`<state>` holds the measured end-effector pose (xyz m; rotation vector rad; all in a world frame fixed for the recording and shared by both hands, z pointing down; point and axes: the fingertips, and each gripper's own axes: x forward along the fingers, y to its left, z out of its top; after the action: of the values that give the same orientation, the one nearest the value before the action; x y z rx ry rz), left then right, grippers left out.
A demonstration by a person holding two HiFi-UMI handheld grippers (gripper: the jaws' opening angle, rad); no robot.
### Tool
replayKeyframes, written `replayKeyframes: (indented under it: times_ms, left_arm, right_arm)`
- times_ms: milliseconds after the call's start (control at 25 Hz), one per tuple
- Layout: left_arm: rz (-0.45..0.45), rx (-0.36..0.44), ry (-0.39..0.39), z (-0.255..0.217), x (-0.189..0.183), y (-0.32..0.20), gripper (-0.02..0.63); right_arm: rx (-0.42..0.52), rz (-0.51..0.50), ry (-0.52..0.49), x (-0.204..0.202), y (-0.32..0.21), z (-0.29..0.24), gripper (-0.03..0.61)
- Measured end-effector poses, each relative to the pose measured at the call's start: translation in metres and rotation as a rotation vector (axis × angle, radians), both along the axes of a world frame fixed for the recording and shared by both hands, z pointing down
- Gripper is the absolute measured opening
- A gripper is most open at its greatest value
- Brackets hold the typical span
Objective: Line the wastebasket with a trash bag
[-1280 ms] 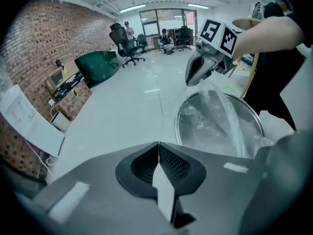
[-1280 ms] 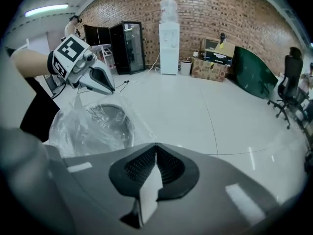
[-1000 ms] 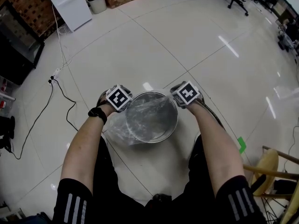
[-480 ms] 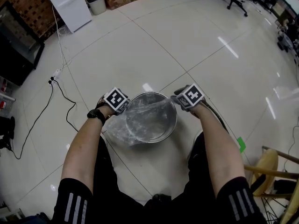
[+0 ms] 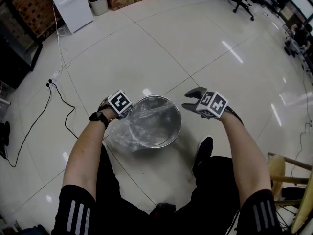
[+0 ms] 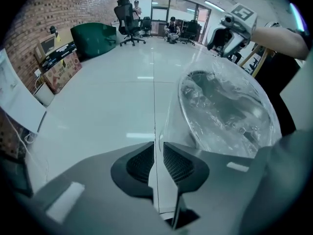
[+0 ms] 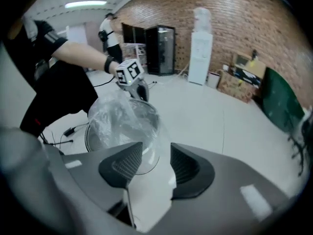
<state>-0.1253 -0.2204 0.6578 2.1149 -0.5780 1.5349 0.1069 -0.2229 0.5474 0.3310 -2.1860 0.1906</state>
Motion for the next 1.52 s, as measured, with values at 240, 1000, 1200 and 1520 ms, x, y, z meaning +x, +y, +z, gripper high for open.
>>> replayKeyframes:
  times_ms: [240, 1000, 1200, 1520]
  left_arm:
    - [0.028, 0.098, 0.084, -0.007, 0.015, -0.018, 0.054]
    - [0.007, 0.146, 0.088, -0.043, -0.009, -0.025, 0.096]
    - [0.03, 0.235, 0.09, -0.094, -0.014, -0.02, 0.11]
    - [0.34, 0.228, 0.214, -0.163, 0.041, 0.081, 0.18]
  right_arm:
    - [0.175, -0.269, 0.008, -0.096, 0.037, -0.031, 0.221]
    - [0.0, -0.399, 0.216, -0.025, 0.124, -0.022, 0.006]
    - [-0.02, -0.357, 0.237, 0.001, 0.127, 0.003, 0.007]
    - [-0.077, -0.404, 0.223, 0.008, 0.14, 0.028, 0.006]
